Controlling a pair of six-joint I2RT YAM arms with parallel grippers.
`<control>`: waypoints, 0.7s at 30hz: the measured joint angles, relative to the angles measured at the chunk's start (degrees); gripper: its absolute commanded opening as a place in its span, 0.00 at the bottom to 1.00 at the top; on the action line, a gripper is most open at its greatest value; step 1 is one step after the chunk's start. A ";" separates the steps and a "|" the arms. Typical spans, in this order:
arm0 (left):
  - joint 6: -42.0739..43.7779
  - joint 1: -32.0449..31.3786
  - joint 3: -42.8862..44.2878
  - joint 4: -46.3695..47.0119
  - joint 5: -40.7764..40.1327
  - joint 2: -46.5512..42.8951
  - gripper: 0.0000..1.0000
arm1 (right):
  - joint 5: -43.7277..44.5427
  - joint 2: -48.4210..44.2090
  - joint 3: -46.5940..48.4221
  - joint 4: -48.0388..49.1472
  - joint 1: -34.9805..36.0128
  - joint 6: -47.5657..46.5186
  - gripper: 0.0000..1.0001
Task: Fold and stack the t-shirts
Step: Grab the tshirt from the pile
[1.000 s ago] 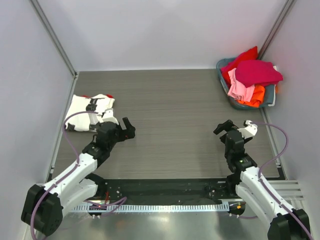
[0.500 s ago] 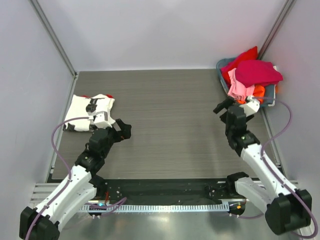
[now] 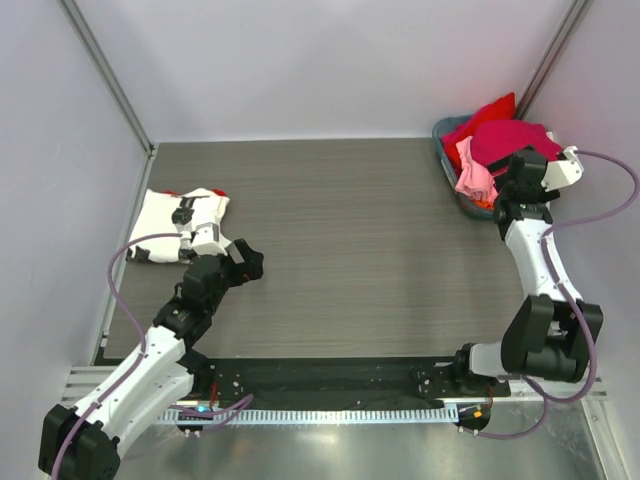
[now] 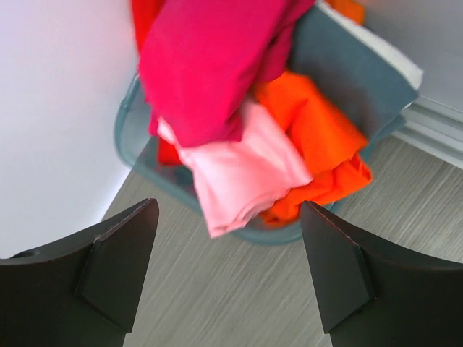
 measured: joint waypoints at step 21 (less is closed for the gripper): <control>0.28 0.00 0.00 0.52 1.64 2.32 1.00 | 2.51 35.10 24.06 11.10 -5.16 5.75 0.18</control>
